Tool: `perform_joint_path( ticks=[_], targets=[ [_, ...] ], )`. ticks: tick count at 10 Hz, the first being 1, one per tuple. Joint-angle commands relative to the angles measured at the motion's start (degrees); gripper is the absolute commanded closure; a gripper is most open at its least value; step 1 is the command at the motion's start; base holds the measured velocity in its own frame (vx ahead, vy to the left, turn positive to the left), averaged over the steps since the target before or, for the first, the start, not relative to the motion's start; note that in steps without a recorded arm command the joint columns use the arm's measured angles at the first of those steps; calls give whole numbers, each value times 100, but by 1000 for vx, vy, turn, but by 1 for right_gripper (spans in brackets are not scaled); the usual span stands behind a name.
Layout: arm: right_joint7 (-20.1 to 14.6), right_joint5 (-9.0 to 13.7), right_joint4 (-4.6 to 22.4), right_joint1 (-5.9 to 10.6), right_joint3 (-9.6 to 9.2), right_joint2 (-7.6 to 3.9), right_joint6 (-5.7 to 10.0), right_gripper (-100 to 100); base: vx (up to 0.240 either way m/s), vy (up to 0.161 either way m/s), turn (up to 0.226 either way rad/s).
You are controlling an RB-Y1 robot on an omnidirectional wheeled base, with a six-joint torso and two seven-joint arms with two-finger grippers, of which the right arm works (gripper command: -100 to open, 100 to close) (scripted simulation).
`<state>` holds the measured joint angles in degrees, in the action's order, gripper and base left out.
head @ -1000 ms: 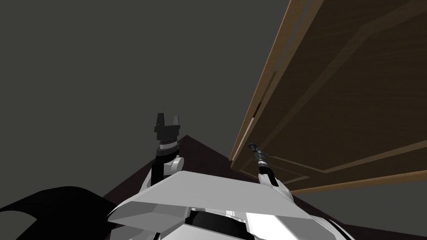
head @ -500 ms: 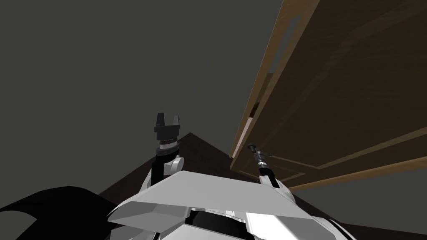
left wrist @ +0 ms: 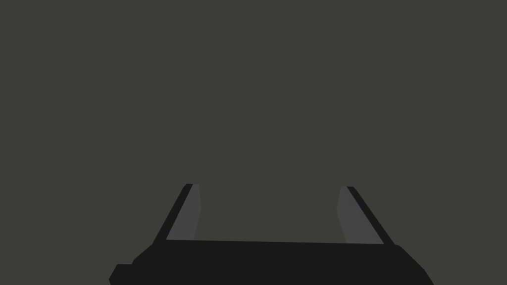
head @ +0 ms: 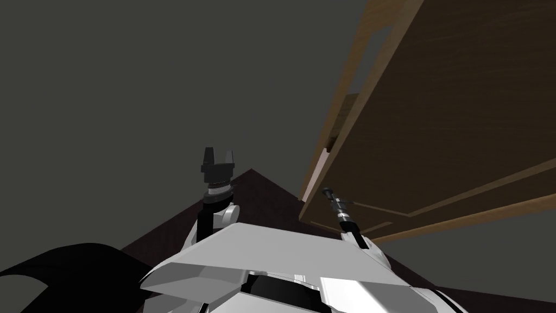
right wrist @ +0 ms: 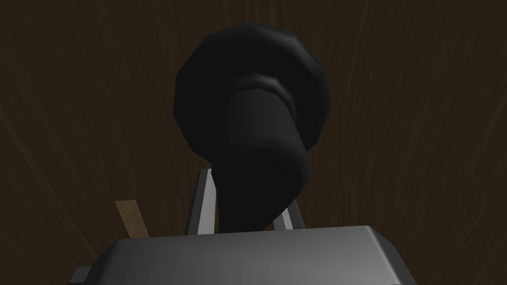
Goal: Pull the door open
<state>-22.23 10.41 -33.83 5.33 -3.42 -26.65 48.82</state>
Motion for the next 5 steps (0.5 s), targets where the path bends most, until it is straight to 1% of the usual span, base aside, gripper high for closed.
perform_joint_path(
  ticks=[1, 3, 4, 5],
  targets=[
    [-144, -62, -127, -130, -136, -96, 84, 100, -290, -64, 100],
    [-304, -128, -183, -215, -286, -197, 202, 100, -269, -72, 100],
    [-257, -110, -89, -152, -244, -163, 182, 100, -122, -26, 16],
    [-261, -118, -52, -132, -283, -135, 173, 100, -185, -61, 107]
  ],
)
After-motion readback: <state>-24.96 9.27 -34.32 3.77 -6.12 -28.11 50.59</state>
